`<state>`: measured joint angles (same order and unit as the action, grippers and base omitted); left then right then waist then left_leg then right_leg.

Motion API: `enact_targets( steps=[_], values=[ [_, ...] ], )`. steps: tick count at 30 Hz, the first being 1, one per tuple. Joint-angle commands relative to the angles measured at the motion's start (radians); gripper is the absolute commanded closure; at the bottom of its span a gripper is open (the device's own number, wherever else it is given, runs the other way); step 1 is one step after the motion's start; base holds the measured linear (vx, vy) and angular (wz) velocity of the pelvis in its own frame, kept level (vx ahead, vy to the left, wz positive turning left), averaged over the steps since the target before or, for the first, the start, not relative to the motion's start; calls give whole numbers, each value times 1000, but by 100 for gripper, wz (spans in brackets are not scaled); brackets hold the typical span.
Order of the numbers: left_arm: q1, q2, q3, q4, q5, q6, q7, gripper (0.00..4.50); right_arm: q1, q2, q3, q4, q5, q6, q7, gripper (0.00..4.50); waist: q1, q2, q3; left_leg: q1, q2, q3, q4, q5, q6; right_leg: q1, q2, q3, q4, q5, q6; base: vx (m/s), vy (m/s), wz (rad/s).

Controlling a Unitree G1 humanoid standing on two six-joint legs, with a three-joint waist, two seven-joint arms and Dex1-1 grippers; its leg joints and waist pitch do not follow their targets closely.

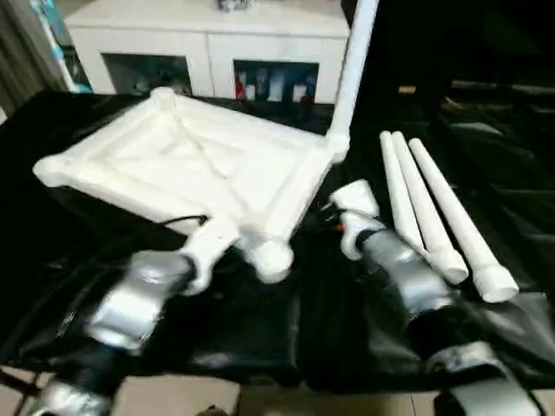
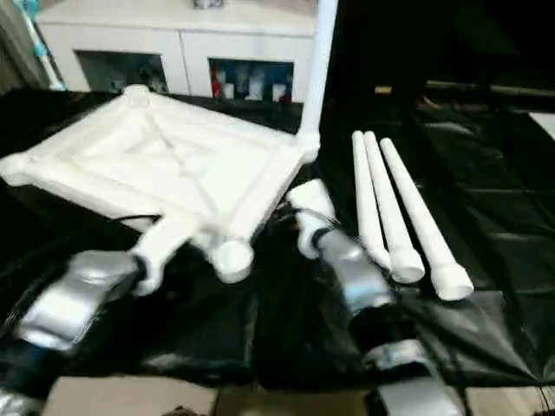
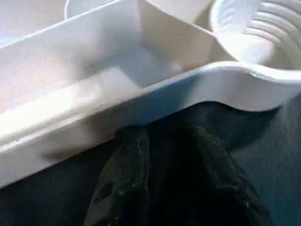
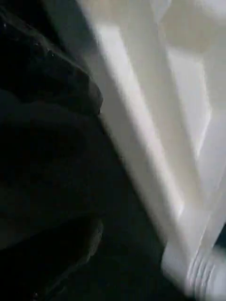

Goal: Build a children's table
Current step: Rotate table base, then pick table leg

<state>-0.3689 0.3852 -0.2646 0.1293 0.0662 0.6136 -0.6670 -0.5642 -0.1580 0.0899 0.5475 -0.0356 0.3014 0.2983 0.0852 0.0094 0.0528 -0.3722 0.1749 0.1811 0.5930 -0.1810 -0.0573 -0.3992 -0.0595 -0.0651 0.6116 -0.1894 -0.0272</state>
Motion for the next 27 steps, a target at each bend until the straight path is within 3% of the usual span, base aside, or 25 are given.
enact_targets(
  steps=[1, 2, 5, 9, 13, 15, 20, 27],
  values=[
    [-22, 1, -10, 13, 8, -25, 13, 320, -22, -14, -23, -52, 4, 63, -3, 64, -6, 12, -70, 10, 47, -25, -68, -163, 3, 59, -81, 55, -61, -53, -189, 0, 0, 0],
    [-20, 6, -10, 4, 4, -33, 3, 320, -28, -20, -33, -69, 4, 82, -14, 64, -8, 20, -70, 10, 47, -25, -67, -162, 6, 58, -80, 54, -61, -60, -189, 0, 0, 0],
    [9, 56, -5, -87, -38, -70, -88, 316, -67, -41, -106, -109, 29, 194, -85, 37, -14, 13, -68, 12, 48, -26, -67, -157, 12, 57, -82, 54, -63, -90, -197, 0, 0, 0],
    [31, 101, 20, -194, -98, -46, -170, 316, -114, -59, -154, -119, 34, 313, -142, 20, -19, 16, -64, 17, 49, -21, -66, -158, 2, 50, -76, 54, -61, -97, -208, 0, 0, 0],
    [33, 129, 30, -299, -156, -10, -230, 316, -174, -76, -190, -79, 36, 476, -162, 3, -23, 8, -62, 16, 47, -19, -67, -156, -6, 51, -75, 55, -61, -118, -202, 0, 0, 0],
    [28, 127, 29, -317, -169, -3, -238, 316, -179, -80, -192, -72, 40, 507, -153, 3, -22, 10, -63, 16, 47, -19, -66, -152, -9, 52, -76, 54, -60, -119, -200, 0, 0, 0],
    [10, 111, 31, -378, -213, 24, -242, 316, -199, -87, -195, -32, 56, 632, -158, 3, -21, 0, -65, 13, 45, -16, -62, -112, -2, 55, -76, 56, -56, -96, -198, 0, 0, 0],
    [-1, 109, 28, -400, -224, 50, -230, 316, -212, -71, -216, 28, 63, 677, -186, 3, -22, -5, -63, 12, 44, -16, -62, -117, -9, 54, -76, 55, -58, -134, -186, 0, 0, 0]
  ],
)
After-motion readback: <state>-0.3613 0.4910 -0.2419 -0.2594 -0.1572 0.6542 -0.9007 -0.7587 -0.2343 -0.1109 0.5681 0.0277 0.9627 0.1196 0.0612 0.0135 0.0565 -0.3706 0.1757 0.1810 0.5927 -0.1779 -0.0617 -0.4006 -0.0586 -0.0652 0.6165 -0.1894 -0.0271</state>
